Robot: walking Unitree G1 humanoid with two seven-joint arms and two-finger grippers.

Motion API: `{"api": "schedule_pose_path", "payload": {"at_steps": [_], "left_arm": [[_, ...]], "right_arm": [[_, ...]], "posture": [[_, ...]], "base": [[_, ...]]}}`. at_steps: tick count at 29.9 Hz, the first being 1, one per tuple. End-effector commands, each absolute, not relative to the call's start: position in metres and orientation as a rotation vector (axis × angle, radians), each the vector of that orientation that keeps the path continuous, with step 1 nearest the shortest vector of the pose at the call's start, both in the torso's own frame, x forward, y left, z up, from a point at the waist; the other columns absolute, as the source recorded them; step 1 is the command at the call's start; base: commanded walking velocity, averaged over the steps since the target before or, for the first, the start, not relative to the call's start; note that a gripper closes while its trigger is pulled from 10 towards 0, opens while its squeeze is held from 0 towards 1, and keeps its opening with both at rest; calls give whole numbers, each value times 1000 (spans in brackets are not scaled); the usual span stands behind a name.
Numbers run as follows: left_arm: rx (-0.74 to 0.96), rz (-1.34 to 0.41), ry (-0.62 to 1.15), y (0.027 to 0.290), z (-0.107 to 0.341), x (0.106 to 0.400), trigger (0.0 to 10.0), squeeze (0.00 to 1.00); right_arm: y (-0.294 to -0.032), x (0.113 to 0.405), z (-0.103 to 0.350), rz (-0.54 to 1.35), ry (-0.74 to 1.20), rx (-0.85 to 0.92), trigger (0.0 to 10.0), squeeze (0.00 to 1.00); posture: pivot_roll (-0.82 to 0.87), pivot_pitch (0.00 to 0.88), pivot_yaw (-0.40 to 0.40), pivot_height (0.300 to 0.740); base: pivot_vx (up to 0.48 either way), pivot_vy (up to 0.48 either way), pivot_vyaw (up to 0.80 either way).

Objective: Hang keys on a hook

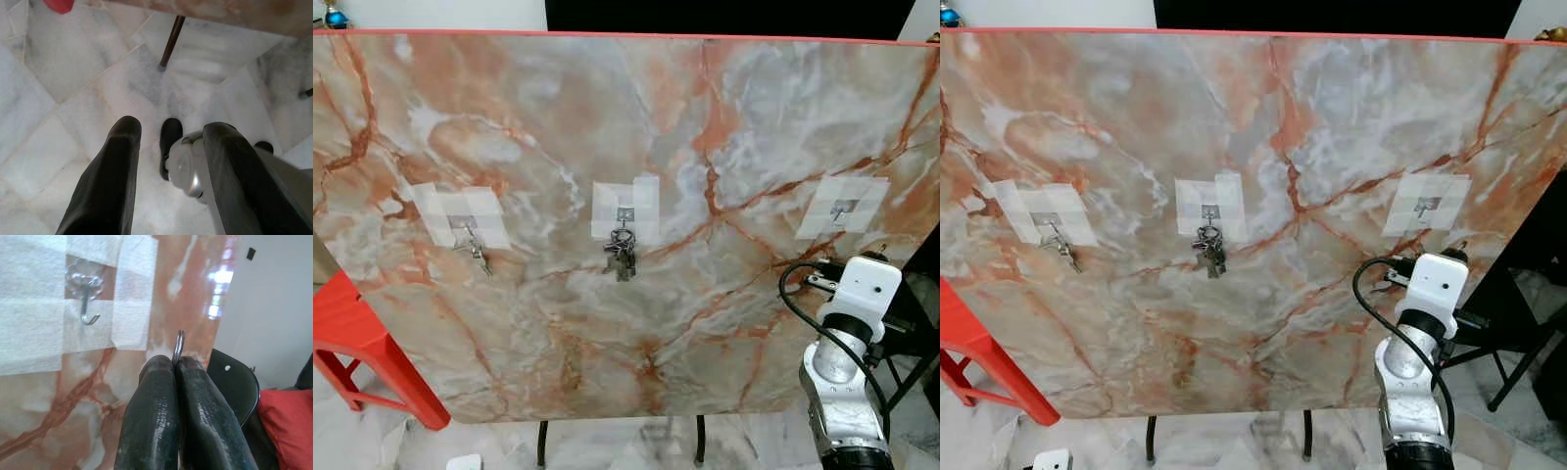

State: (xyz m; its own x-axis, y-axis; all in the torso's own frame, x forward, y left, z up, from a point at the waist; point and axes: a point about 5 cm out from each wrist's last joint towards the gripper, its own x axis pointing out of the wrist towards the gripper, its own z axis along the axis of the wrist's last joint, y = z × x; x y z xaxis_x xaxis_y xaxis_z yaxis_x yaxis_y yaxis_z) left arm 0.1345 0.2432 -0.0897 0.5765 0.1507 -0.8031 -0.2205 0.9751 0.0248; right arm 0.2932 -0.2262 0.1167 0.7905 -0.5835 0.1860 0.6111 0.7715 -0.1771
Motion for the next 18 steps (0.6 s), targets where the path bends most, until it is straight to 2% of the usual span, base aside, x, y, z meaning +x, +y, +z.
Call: {"api": "schedule_pose_path", "payload": {"at_steps": [1, 8, 15, 18], "left_arm": [[-79, 234, 940, 253, -89, 129, 10000, 0], [-81, 239, 933, 255, -88, 132, 10000, 0], [-88, 213, 930, 233, -90, 142, 10000, 0], [-89, 212, 931, 231, -91, 142, 10000, 0]], "right_arm": [[-224, 298, 126, -636, -148, -258, 10000, 0], [-222, 305, 127, -613, -118, -295, 10000, 0], [-219, 313, 132, -594, -121, -317, 10000, 0], [-218, 315, 132, -588, -112, -322, 10000, 0]], "posture": [[41, 0, -56, 735], [42, 0, -57, 735], [42, 0, -56, 735], [43, 0, -56, 735]], "base": [[0, 0, 0], [0, 0, 0], [0, 0, 0], [0, 0, 0]]}}
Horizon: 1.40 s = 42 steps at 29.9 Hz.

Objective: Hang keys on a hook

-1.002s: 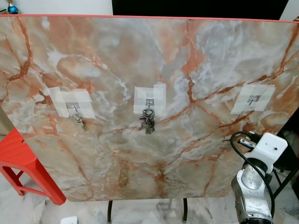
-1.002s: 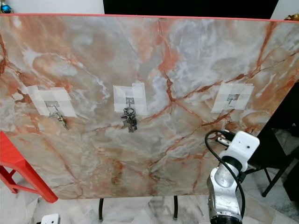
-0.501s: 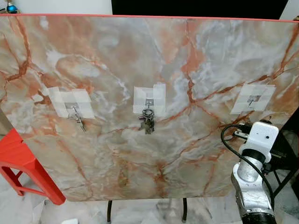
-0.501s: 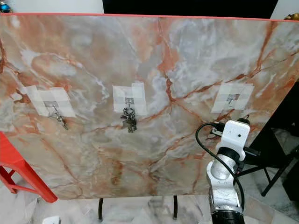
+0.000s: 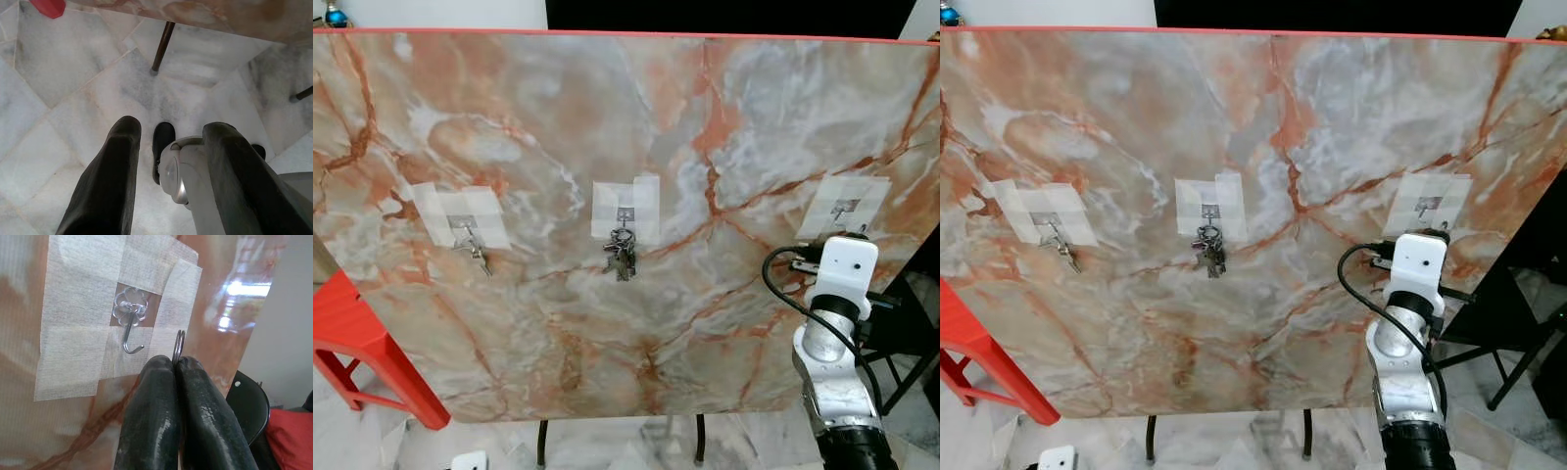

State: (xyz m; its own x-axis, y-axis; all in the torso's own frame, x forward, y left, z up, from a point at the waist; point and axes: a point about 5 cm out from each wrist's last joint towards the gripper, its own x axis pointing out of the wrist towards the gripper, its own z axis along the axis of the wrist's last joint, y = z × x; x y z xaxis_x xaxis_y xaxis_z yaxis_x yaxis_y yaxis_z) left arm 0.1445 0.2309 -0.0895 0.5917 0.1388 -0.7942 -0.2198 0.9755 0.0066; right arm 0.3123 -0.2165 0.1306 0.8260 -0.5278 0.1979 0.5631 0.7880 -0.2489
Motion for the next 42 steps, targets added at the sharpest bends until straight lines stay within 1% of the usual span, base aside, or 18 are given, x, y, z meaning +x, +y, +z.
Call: {"api": "schedule_pose_path", "payload": {"at_steps": [1, 10, 18, 24, 30, 36, 42], "left_arm": [[-90, 213, 931, 231, -91, 141, 10000, 0], [-89, 215, 936, 230, -92, 138, 10000, 0], [-85, 232, 938, 247, -91, 128, 10000, 0], [-88, 234, 938, 249, -90, 128, 10000, 0], [-91, 218, 940, 237, -92, 135, 10000, 0], [-98, 199, 946, 218, -95, 137, 10000, 0], [-99, 203, 947, 216, -96, 137, 10000, 0]], "right_arm": [[-218, 316, 132, -587, -109, -326, 10000, 0], [-213, 319, 129, -553, -85, -361, 10000, 0], [-216, 320, 131, -567, -92, -380, 10000, 0], [-220, 318, 135, -610, -118, -369, 10000, 0], [-218, 319, 132, -599, -97, -381, 10000, 0], [-215, 326, 130, -553, -76, -407, 10000, 0], [-214, 328, 131, -541, -77, -421, 10000, 0]], "posture": [[43, 0, -56, 735], [50, 0, -57, 735], [47, 0, -55, 735], [49, 0, -58, 735], [49, 0, -57, 735], [49, 0, -58, 735], [55, 0, -62, 735]], "base": [[0, 0, 0], [0, 0, 0], [0, 0, 0], [0, 0, 0], [0, 0, 0], [0, 0, 0], [0, 0, 0]]}}
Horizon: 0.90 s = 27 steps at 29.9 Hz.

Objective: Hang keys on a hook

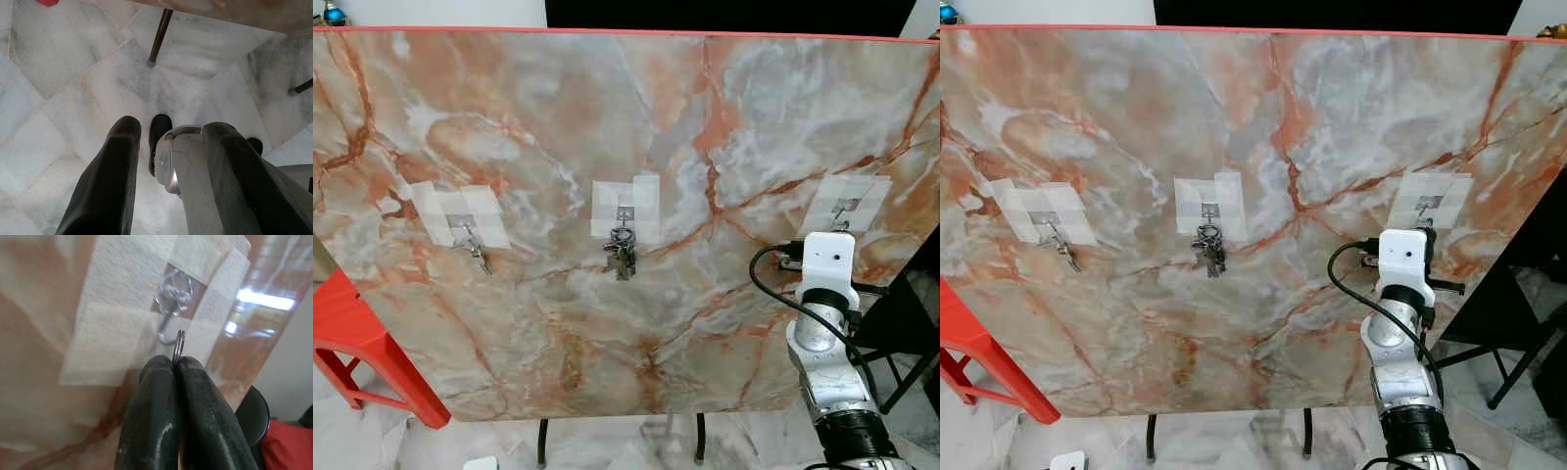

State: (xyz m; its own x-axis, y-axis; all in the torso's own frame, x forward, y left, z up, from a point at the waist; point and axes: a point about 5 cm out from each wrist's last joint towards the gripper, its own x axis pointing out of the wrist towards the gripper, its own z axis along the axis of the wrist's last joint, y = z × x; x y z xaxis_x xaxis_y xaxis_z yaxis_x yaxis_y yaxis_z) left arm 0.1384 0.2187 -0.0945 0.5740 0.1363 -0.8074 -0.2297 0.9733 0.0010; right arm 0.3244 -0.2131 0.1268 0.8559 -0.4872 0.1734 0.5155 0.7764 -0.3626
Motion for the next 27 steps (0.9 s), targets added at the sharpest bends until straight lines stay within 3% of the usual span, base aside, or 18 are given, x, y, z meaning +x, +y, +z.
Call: {"api": "schedule_pose_path", "payload": {"at_steps": [1, 6, 9, 13, 20, 24, 25, 26, 27], "left_arm": [[-99, 205, 947, 217, -96, 137, 10000, 0], [-96, 227, 943, 236, -93, 130, 10000, 0], [-91, 254, 942, 259, -90, 119, 10000, 0], [-88, 263, 942, 269, -88, 115, 10000, 0], [-87, 252, 941, 265, -88, 118, 10000, 0], [-80, 231, 943, 247, -91, 128, 10000, 0], [-80, 220, 944, 238, -92, 134, 10000, 0], [-80, 216, 944, 235, -92, 136, 10000, 0], [-81, 210, 942, 230, -92, 139, 10000, 0]], "right_arm": [[-213, 328, 131, -541, -76, -420, 10000, 0], [-213, 329, 131, -536, -79, -435, 10000, 0], [-213, 328, 130, -538, -71, -435, 10000, 0], [-215, 326, 126, -540, -55, -432, 10000, 0], [-213, 324, 115, -515, -2, -432, 10000, 0], [-212, 324, 114, -511, 4, -432, 10000, 0], [-212, 324, 114, -511, 5, -427, 10000, 282], [-212, 324, 114, -512, 5, -425, 10000, 282], [-212, 324, 114, -514, 3, -423, 10000, 690]], "posture": [[55, 0, -62, 735], [55, 0, -61, 735], [54, 0, -61, 735], [52, 0, -60, 735], [53, 0, -61, 735], [52, 0, -61, 735], [52, 0, -61, 735], [52, 0, -61, 735], [52, 0, -60, 735]], "base": [[0, 0, 0], [0, 0, 0], [0, 0, 0], [0, 0, 0], [0, 0, 0], [0, 0, 0], [0, 0, 0], [0, 0, 0], [0, 0, 0]]}}
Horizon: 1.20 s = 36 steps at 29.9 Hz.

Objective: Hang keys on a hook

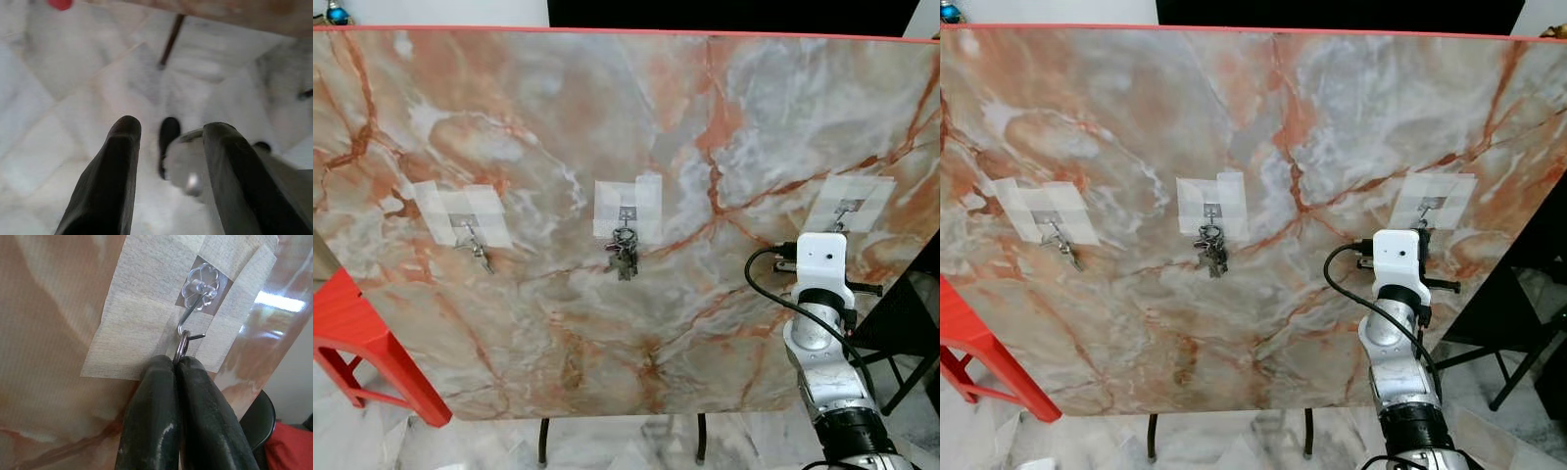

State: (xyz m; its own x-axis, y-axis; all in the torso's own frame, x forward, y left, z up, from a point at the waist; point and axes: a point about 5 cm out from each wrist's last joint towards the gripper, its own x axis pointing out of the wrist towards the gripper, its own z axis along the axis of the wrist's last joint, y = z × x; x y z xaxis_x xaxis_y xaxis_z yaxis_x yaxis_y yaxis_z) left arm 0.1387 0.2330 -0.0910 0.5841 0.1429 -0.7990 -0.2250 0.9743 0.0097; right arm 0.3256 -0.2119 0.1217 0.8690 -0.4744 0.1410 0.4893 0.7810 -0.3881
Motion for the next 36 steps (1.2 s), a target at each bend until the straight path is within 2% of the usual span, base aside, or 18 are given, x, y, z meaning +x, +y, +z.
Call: {"api": "schedule_pose_path", "payload": {"at_steps": [1, 4, 14, 17, 18, 19, 24, 27, 32, 33, 34, 36], "left_arm": [[-82, 205, 941, 226, -92, 141, 10000, 0], [-83, 193, 939, 217, -93, 146, 10000, 0], [-86, 191, 941, 215, -93, 146, 10000, 0], [-90, 198, 942, 222, -93, 141, 10000, 0], [-91, 200, 942, 224, -93, 139, 10000, 0], [-92, 203, 943, 227, -94, 136, 10000, 0], [-96, 224, 947, 247, -93, 119, 10000, 0], [-94, 232, 953, 256, -93, 109, 10000, 0], [-92, 224, 959, 255, -93, 108, 10000, 0], [-92, 224, 959, 255, -93, 108, 10000, 0], [-90, 215, 962, 251, -94, 110, 10000, 0], [-88, 210, 962, 250, -94, 111, 10000, 0]], "right_arm": [[-212, 323, 114, -515, 1, -420, 10000, 694], [-212, 323, 116, -516, -18, -407, 10000, 694], [-214, 318, 128, -539, -118, -328, 10000, 682], [-209, 316, 129, -490, -139, -301, 10000, 635], [-208, 314, 128, -478, -144, -305, 10000, 365], [-207, 312, 127, -460, -147, -300, 10000, 0], [-202, 298, 118, -328, -135, -288, 10000, 0], [-204, 279, 97, -216, -36, -333, 10000, 0], [-228, 254, 23, -273, 410, -200, 10000, 0], [-228, 254, 23, -273, 410, -200, 10000, 0], [-234, 247, 1, -306, 523, -157, 10000, 0], [-237, 238, -18, -322, 617, -118, 10000, 0]], "posture": [[52, 0, -60, 735], [48, 0, -58, 735], [49, 0, -60, 735], [49, 0, -60, 735], [49, 0, -60, 735], [46, 0, -61, 735], [37, 0, -60, 735], [35, 0, -60, 735], [8, 0, -50, 735], [8, 0, -50, 735], [2, 0, -43, 735], [2, 0, -39, 735]], "base": [[0, 0, 0], [0, 0, 0], [0, 0, 0], [0, 0, 0], [0, 0, 0], [0, 0, 0], [0, 0, 0], [0, 0, 0], [0, 0, 0], [0, 0, 0], [0, 0, 0], [0, 0, 0]]}}
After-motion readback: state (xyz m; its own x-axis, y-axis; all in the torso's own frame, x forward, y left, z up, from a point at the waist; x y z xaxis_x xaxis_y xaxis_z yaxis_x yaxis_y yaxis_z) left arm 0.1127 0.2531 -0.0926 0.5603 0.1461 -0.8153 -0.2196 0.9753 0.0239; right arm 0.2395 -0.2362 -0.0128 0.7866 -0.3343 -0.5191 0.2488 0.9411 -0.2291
